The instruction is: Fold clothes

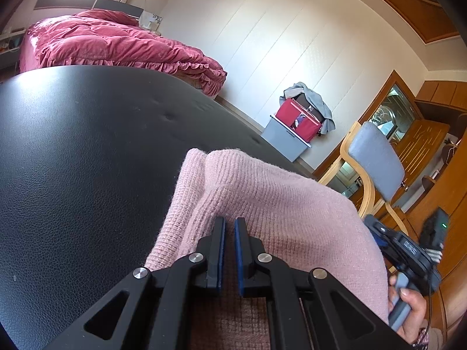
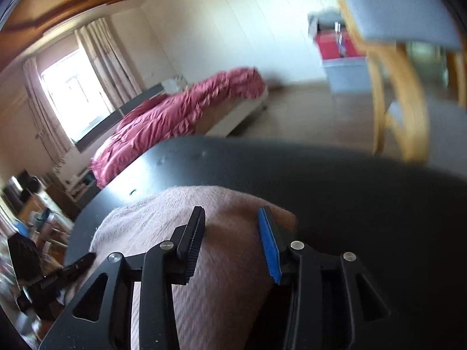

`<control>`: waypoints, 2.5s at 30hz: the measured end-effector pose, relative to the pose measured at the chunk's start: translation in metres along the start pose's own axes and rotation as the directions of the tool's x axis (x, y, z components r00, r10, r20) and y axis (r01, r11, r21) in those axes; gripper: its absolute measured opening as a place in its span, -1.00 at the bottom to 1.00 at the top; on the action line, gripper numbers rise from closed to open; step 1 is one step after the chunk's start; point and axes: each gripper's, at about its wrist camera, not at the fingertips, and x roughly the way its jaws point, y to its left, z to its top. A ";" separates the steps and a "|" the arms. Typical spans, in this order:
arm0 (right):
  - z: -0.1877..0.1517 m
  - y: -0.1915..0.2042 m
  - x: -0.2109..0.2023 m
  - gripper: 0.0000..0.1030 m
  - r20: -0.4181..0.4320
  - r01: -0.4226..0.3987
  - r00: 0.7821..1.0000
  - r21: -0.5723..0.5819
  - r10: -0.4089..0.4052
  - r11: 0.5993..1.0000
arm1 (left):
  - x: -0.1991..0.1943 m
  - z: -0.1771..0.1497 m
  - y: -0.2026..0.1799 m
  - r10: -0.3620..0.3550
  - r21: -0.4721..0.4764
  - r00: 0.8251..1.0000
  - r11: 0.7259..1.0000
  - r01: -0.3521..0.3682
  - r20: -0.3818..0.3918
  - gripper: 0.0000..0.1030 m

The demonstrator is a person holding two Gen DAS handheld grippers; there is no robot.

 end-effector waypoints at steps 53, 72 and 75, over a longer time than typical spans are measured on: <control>-0.081 0.026 -0.021 -1.00 -0.298 -0.303 0.889 0.184 0.346 0.935 | -0.029 -0.020 -0.014 -0.076 0.156 0.988 0.983 0.097 -0.137 -0.91; -0.080 0.028 -0.032 -0.97 -0.267 -0.318 0.897 0.159 0.351 0.935 | -0.056 -0.004 0.025 -0.200 0.033 0.943 0.976 0.216 -0.265 -0.68; -0.080 0.036 -0.040 -0.71 -0.249 -0.342 0.899 0.117 0.361 0.932 | -0.056 -0.003 0.027 -0.217 0.017 0.937 0.973 0.231 -0.274 -0.62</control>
